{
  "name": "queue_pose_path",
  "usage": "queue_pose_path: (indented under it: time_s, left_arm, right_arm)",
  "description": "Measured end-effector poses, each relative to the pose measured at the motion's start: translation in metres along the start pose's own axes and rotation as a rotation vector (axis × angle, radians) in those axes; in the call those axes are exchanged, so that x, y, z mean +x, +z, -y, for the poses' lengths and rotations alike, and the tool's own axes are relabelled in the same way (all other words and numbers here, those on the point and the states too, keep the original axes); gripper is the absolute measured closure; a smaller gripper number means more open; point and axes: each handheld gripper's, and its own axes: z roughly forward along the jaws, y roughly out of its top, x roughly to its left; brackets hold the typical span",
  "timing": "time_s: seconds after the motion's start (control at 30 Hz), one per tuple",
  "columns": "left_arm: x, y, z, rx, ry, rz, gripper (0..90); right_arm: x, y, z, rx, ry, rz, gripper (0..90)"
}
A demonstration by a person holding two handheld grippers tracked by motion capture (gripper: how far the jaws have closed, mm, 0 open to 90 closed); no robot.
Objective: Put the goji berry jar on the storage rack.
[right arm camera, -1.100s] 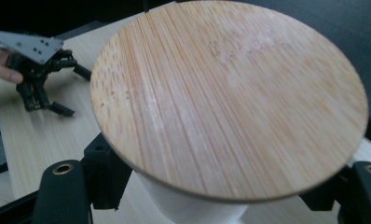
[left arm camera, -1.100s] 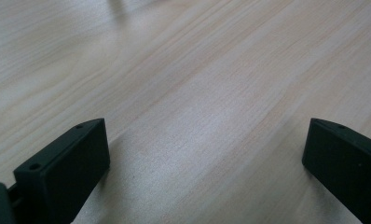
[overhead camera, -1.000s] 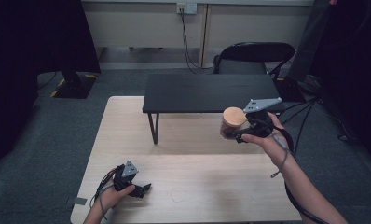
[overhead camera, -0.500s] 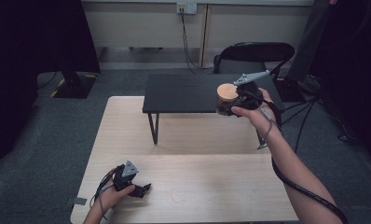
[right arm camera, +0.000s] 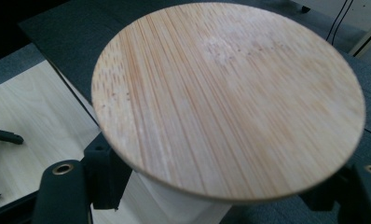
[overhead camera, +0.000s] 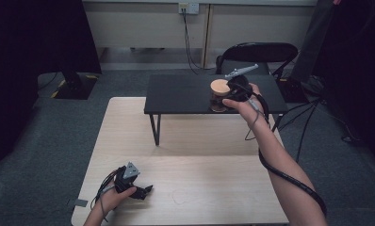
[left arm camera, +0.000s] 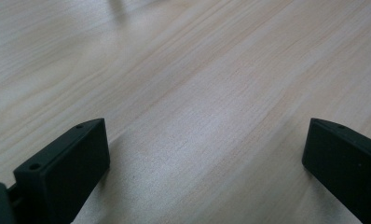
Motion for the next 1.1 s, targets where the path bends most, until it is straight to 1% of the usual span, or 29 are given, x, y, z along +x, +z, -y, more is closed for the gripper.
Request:
queue_pose_path:
  time_s: [0.07, 0.1, 0.13, 0.23, 0.27, 0.3, 0.4, 0.43, 0.47, 0.53, 0.57, 0.63, 0.7, 0.73, 0.77, 0.83, 0.93, 0.97, 1.03, 1.1]
  left_arm:
    - [0.0, 0.0, 0.0, 0.0, 0.0, 0.0, 0.0]
    - [0.0, 0.0, -0.001, 0.006, 0.007, 0.0, 0.0]
    - [0.0, 0.0, 0.0, 0.0, 0.0, 0.0, 0.0]
    - [0.0, 0.0, 0.0, 0.001, 0.001, 0.0, 0.0]
    - [0.001, -0.001, -0.001, 0.008, 0.01, -0.001, 0.0]
    - [0.0, 0.0, 0.0, 0.001, 0.0, 0.0, 0.0]
    - [0.0, 0.0, 0.0, 0.002, 0.0, 0.0, 0.0]
    - [0.001, -0.001, -0.002, 0.009, 0.008, 0.0, 0.0]
    - [0.0, 0.0, -0.001, 0.005, 0.001, 0.001, 0.0]
    - [0.0, 0.0, -0.001, 0.005, 0.001, 0.001, 0.0]
    - [0.001, -0.001, -0.002, 0.01, 0.008, 0.0, 0.0]
    - [0.001, -0.001, -0.002, 0.01, 0.008, 0.0, 0.0]
    - [0.0, 0.0, -0.001, 0.005, 0.001, 0.001, 0.0]
    - [0.001, -0.001, -0.002, 0.012, 0.01, 0.0, 0.0]
    - [0.0, 0.0, -0.001, 0.006, 0.002, 0.0, 0.0]
    - [0.0, -0.001, -0.002, 0.009, 0.007, 0.0, 0.0]
    - [0.0, 0.0, -0.001, 0.005, 0.001, 0.001, 0.0]
    - [0.001, -0.001, -0.002, 0.012, 0.011, 0.0, 0.0]
    - [0.0, 0.0, -0.001, 0.005, 0.001, 0.001, 0.0]
    - [0.0, 0.0, -0.001, 0.005, 0.001, 0.0, 0.0]
  right_arm:
    - [-0.001, 0.003, -0.001, 0.001, 0.004, 0.002, 25.8]
    - [-0.001, 0.005, -0.002, 0.0, 0.002, 0.004, 25.8]
    - [-0.002, 0.006, -0.002, -0.001, 0.003, 0.003, 25.8]
    - [-0.002, 0.01, -0.004, 0.002, 0.006, 0.005, 25.7]
    - [-0.002, 0.011, -0.005, 0.005, 0.005, 0.007, 25.8]
    - [-0.002, 0.012, -0.005, 0.006, 0.001, 0.008, 25.7]
    - [-0.003, 0.016, -0.005, -0.002, 0.012, 0.004, 25.7]
    - [-0.003, 0.017, -0.005, -0.004, 0.012, 0.004, 25.7]
    - [-0.003, 0.018, -0.005, -0.004, 0.013, 0.004, 25.7]
    - [-0.001, 0.019, -0.006, -0.003, 0.007, 0.011, 25.7]
    - [0.0, 0.021, -0.006, -0.005, 0.006, 0.017, 25.7]
    - [0.001, 0.022, -0.007, -0.005, 0.008, 0.02, 25.7]
    - [0.001, 0.023, -0.007, -0.008, 0.011, 0.025, 25.7]
    - [0.002, 0.023, -0.007, -0.009, 0.01, 0.026, 25.7]
    - [0.002, 0.024, -0.007, -0.012, 0.011, 0.027, 25.7]
    - [0.002, 0.025, -0.007, -0.015, 0.015, 0.033, 25.7]
    - [0.003, 0.027, -0.008, -0.017, 0.017, 0.04, 25.7]
    - [0.004, 0.027, -0.008, -0.017, 0.021, 0.041, 25.7]
    - [0.003, 0.027, -0.007, -0.022, 0.023, 0.04, 25.7]
    - [0.003, 0.027, -0.007, -0.02, 0.024, 0.04, 25.7]
